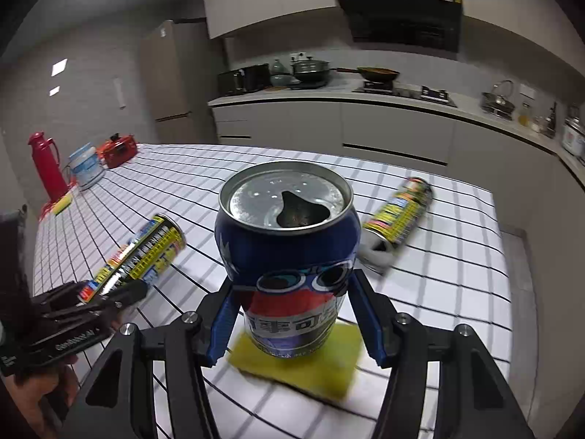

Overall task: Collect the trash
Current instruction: 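Lift the spray can and Pepsi can and carry both over the bin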

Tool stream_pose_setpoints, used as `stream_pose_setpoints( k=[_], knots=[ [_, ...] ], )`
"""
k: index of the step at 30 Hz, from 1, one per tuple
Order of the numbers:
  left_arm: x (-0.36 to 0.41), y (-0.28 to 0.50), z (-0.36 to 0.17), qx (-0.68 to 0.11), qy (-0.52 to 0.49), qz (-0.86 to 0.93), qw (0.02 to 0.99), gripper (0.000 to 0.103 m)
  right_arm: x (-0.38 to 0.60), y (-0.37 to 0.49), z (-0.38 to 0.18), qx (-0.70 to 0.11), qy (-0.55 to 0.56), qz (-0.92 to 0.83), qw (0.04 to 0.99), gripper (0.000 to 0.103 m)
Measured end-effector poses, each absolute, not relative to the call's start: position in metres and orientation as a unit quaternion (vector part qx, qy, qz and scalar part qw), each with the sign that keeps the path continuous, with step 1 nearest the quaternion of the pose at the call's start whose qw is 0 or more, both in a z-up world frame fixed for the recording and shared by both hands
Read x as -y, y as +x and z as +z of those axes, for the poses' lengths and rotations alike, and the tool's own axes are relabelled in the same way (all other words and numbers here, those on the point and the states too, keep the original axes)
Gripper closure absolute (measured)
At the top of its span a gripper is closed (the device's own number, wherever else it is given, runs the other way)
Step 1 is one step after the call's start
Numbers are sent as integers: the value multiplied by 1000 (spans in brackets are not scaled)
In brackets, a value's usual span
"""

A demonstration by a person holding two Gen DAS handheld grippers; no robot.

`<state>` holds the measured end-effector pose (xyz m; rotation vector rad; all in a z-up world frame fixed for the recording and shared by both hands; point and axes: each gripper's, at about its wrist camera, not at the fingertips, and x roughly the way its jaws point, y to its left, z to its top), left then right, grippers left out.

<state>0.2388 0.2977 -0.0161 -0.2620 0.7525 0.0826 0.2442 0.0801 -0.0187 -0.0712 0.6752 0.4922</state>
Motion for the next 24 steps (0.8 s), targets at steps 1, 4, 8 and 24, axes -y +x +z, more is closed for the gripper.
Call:
stream_pose_setpoints(
  k=[1, 4, 8, 24],
  knots=[
    [-294, 236, -15, -365, -125, 38, 922, 49, -75, 242, -18, -328, -33, 236, 914, 42],
    [-279, 232, -11, -363, -120, 30, 923, 49, -56, 231, -16, -327, -30, 225, 917, 42],
    [-258, 225, -7, -361, -115, 19, 925, 49, -34, 218, -13, -325, -30, 214, 921, 42],
    [-166, 200, 12, -352, -87, -36, 931, 49, 69, 168, 3, -314, -12, 163, 935, 42]
  ],
)
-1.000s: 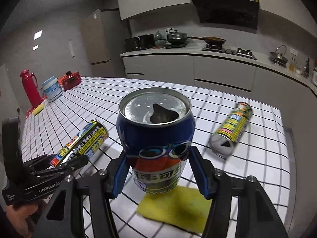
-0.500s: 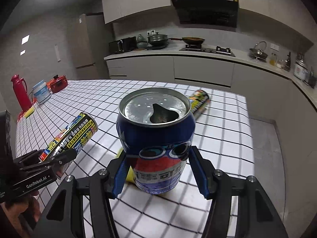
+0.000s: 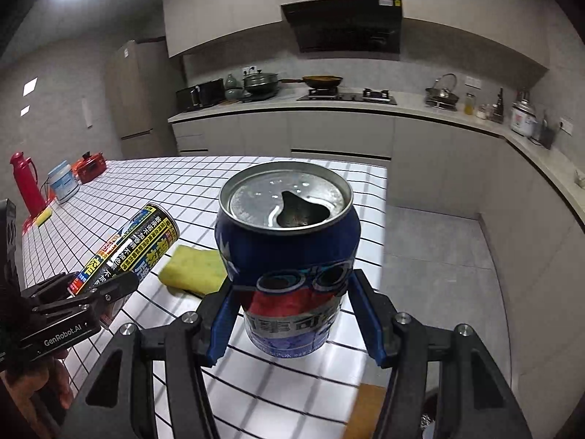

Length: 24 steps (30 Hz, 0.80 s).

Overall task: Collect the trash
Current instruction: 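Lift the spray can and Pepsi can and carry both over the bin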

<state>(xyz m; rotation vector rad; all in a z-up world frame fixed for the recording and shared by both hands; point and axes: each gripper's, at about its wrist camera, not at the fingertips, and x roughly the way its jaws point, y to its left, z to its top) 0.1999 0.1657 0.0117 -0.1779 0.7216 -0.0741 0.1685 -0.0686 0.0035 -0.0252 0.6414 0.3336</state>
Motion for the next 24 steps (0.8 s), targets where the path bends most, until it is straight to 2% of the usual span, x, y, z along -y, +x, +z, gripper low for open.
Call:
stream_pose_setpoints(
  k=[24],
  knots=[
    [24, 165, 19, -356, -46, -156, 920, 49, 279, 93, -6, -317, 32, 50, 946, 42]
  ],
)
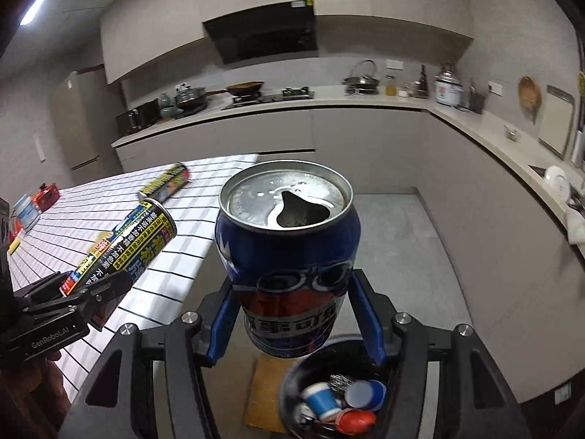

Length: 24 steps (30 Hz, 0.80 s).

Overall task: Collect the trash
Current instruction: 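Lift the spray can and Pepsi can and carry both over the bin, then open both tools to drop the spray can and Pepsi can into the bin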

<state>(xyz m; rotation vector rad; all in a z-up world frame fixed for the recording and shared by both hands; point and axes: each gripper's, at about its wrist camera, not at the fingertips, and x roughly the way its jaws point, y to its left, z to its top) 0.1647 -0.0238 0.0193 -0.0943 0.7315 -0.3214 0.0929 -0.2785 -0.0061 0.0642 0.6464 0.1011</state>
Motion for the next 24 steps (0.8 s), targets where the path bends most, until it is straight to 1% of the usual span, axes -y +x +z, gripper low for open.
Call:
stream_pose_setpoints(
  k=[5, 10, 16, 24],
  knots=[
    [66, 158, 9, -368, -40, -181, 911, 49, 319, 79, -21, -329, 36, 27, 943, 42],
    [103, 158, -16, -394, -37, -198, 897, 49, 352, 76, -46, -352, 39, 12, 935, 42],
    [136, 153, -55, -424, -32, -211, 880, 49, 379, 84, -92, -393, 35, 14, 919, 42],
    [156, 152, -99, -467, -33, -190, 863, 49, 392, 95, -149, -436, 14, 34, 899, 42]
  ],
)
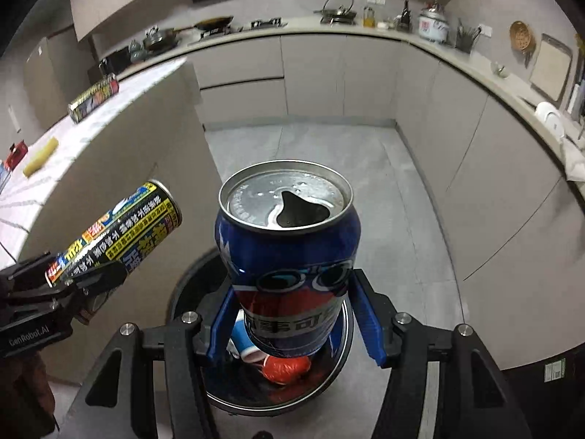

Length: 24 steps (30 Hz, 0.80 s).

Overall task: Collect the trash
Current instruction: 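Open both tools to drop the spray can and Pepsi can into the bin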

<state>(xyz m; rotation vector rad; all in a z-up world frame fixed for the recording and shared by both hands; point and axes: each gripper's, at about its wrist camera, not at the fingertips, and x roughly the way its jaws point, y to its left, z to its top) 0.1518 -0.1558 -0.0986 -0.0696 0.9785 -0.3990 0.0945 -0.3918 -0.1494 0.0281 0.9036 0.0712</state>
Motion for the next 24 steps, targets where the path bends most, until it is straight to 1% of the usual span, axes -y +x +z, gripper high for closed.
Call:
stream_pose_setpoints(
  k=[10, 15, 17, 18, 19, 20, 24],
  knots=[
    [177, 161, -133, -509, -56, -184, 839, 49, 383, 104, -208, -469, -48, 94, 877, 42],
    [181, 163, -144, -522, -66, -182, 830, 49, 378, 109, -228, -480, -80, 117, 866, 42],
    [182, 164, -146, -524, -69, -191, 827, 47, 374, 112, -236, -486, -87, 136, 859, 42],
    [183, 164, -145, -523, -56, -177, 832, 42, 371, 114, -241, -487, -93, 145, 856, 38],
    [180, 165, -143, -519, -51, -162, 838, 25, 368, 116, -248, -491, -112, 131, 854, 17],
    [173, 164, -137, -506, -59, -154, 847, 20, 369, 116, -250, -489, -116, 124, 855, 12],
    [163, 170, -115, -482, -56, -143, 863, 20, 380, 114, -248, -490, -86, 125, 858, 12]
  ],
)
